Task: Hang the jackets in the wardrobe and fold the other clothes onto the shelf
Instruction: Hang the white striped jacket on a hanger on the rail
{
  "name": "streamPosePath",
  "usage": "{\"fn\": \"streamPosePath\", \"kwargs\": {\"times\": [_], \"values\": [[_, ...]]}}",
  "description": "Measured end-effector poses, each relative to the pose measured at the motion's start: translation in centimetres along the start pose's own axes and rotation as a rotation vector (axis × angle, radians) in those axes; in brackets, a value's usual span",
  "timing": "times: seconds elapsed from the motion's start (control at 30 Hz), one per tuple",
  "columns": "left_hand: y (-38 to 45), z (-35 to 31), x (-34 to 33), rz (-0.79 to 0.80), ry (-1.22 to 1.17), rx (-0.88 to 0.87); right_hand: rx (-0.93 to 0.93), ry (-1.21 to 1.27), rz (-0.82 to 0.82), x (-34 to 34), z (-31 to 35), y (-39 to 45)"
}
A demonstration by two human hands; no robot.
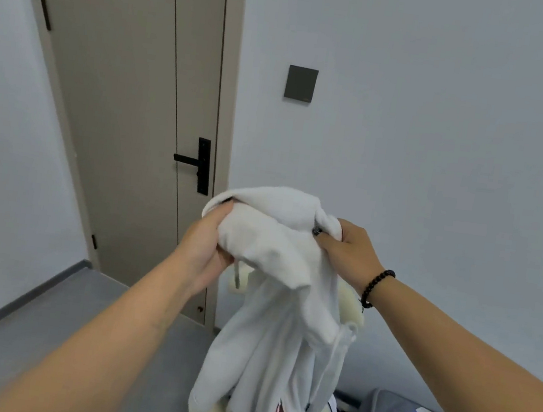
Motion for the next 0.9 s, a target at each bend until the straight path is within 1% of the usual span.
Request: {"fn": "streamPosePath", "kwargs": {"times": [0.1,0.23,0.33,0.43,0.53,0.6,0.63,0.7,0.8,0.9], "values": [[-3.3,-3.1,-3.7,0.043,0.007,-0.147,0.031,0.035,0.039,-0.3,1.3,-2.6],[-7.3,-5.2,-7.4,0.053,0.197,-0.271,0.022,0.023,0.063,0.4,2.9,-4.9],[-9.8,-6.8,-8.8,0.038,0.271,-0.349,0.104,0.155,0.022,1.6,5.9,-6.0],[-11.8,-8.1,-8.5,0.015,0.254,-0.381,0.217,0.284,-0.035,1.8,9.5,-7.9],[-14.0,-8.6,-6.6,-0.014,0.204,-0.389,0.351,0.323,0.047,-0.8,12.5,-10.2],[-15.8,-8.8,-4.4,-0.049,0.189,-0.381,0.396,0.267,0.109,-3.5,13.5,-11.5],[-16.9,-9.0,-3.2,-0.069,0.188,-0.377,0.404,0.217,0.115,-4.7,13.7,-11.8],[-19.3,-9.6,-0.3,-0.103,0.177,-0.381,0.391,0.174,0.057,-6.8,14.3,-11.9],[-23.3,-10.3,4.3,-0.135,0.127,-0.374,0.303,0.329,-0.015,-9.8,16.5,-12.4],[-27.4,-10.2,9.0,-0.155,0.060,-0.349,0.313,0.404,0.050,-13.8,20.4,-13.3]]}}
Point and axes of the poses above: each hand's wrist, its own y-axis towards the middle knuckle, its own x-axis out of the back of the hand, z = x × y, the point moved 6 cm from there along y, towards the middle knuckle, and after that the axes turned 13 degrees about x, right-handed, at the moved point
